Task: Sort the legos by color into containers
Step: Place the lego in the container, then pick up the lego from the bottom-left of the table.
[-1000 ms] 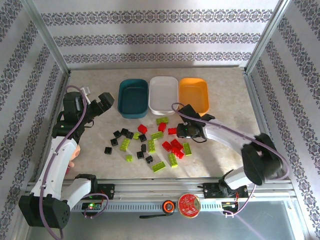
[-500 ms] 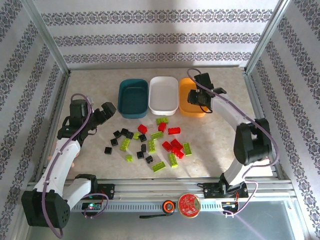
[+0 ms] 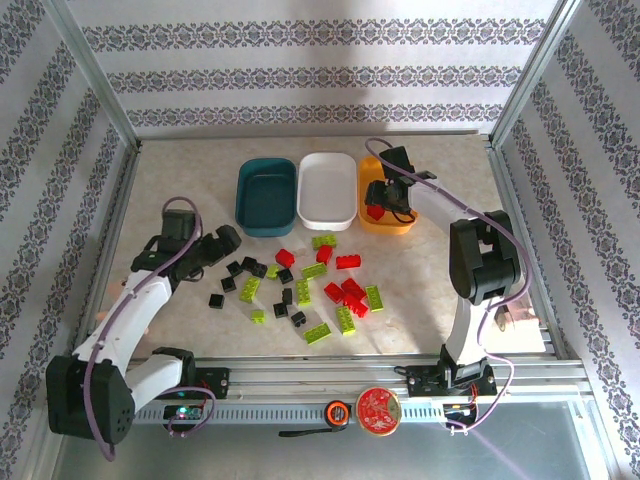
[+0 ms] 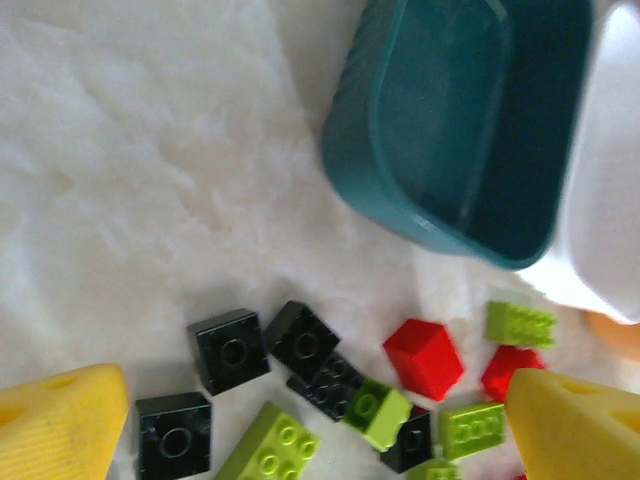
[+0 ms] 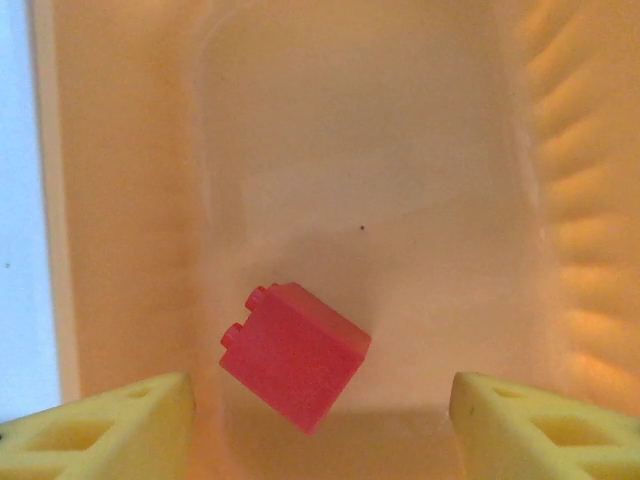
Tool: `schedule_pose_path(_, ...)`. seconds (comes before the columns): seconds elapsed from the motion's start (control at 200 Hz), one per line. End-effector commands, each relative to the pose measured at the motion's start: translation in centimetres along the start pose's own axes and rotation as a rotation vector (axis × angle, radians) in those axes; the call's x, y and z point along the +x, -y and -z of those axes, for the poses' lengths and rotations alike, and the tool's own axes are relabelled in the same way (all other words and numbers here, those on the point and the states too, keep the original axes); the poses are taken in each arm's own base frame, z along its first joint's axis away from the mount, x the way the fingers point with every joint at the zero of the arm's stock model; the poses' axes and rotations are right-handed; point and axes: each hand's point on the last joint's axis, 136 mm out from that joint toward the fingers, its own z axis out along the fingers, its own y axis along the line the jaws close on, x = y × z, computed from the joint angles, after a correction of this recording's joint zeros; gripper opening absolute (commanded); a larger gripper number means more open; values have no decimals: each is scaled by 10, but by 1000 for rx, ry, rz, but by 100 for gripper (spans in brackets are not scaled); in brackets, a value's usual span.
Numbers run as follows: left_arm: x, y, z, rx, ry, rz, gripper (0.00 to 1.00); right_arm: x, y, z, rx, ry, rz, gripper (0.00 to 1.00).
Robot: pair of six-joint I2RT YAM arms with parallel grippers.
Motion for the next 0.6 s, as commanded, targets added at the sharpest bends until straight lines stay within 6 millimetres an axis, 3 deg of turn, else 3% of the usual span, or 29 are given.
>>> schedule_pose_path(0.0,20,-20,-7,-135,-43,-45,90,-9,-19,29,-59,67,19,68)
schedule_pose_path(0.125,47,-45,-6,-217,-62,-22,87,6,-24,43,-71,71,56,68)
schedule_pose_path(0.35,68,-80,19,-330,5,-15,84,32,-21,57,-109,77,38,69)
schedule_pose_path(0.47,89,-95,12,-344,-46,-11,83,38,-22,62,-123,83,31,68)
schedule_pose_path(0.595,103,-93,-5,-290,-97,4,77,38,-23,65,-126,88,27,68)
